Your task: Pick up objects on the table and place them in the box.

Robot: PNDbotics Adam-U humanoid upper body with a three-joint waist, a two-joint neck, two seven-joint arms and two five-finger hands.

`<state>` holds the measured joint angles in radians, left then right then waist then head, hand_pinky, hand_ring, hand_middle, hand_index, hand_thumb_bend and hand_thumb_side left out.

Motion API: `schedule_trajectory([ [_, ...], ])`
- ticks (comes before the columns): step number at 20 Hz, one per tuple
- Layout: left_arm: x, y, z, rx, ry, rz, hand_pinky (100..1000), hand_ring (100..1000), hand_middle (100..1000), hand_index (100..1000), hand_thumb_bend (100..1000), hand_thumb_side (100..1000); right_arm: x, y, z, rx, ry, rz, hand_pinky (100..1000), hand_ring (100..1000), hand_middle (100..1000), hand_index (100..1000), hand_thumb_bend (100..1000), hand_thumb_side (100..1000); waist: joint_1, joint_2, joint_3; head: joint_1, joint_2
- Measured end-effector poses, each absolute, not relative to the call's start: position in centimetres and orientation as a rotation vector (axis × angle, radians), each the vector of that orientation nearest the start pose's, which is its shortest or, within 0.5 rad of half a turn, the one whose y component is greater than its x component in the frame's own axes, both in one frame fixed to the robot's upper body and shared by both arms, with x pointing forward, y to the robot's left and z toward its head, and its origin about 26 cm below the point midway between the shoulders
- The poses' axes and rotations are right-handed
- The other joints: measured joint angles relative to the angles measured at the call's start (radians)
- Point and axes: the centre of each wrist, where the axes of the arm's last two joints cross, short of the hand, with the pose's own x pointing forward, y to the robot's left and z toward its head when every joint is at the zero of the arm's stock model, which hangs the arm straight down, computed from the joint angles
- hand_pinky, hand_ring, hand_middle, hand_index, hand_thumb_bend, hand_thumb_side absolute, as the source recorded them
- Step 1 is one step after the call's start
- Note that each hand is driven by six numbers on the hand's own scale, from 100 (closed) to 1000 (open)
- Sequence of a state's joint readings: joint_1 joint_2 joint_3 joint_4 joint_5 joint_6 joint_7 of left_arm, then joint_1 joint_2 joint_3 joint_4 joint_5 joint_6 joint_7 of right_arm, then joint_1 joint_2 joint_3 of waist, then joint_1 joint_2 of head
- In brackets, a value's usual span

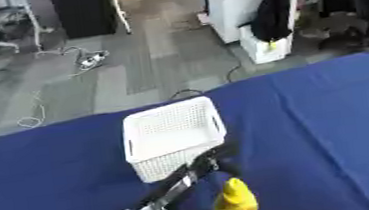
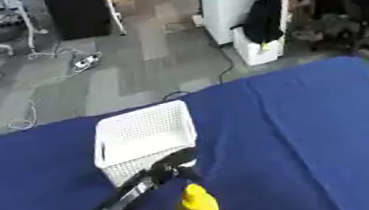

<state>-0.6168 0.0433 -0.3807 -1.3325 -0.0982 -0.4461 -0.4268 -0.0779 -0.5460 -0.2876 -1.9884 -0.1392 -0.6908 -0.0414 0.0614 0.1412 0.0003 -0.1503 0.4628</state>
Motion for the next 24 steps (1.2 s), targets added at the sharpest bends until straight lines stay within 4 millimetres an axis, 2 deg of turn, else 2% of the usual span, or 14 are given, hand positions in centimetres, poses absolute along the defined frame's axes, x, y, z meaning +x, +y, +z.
schedule_trajectory([
  [12,38.2,8.8,9.6,-0.535,-2.105,-1.218,902,782,922,979,509,656,26.2,-37.7,19.9,0.514,3.345,-0.532,581,571,639,733,100,860,0.0,0.0,-0.001,0.0,0.0],
  [24,38.3,9.3,7.3,-0.508,-2.025,-1.264,895,770,914,980,504,672,26.3,-37.5,20.0,0.494,3.347,-0.525,580,571,639,732,100,859,0.002,0.0,-0.011,0.0,0.0],
])
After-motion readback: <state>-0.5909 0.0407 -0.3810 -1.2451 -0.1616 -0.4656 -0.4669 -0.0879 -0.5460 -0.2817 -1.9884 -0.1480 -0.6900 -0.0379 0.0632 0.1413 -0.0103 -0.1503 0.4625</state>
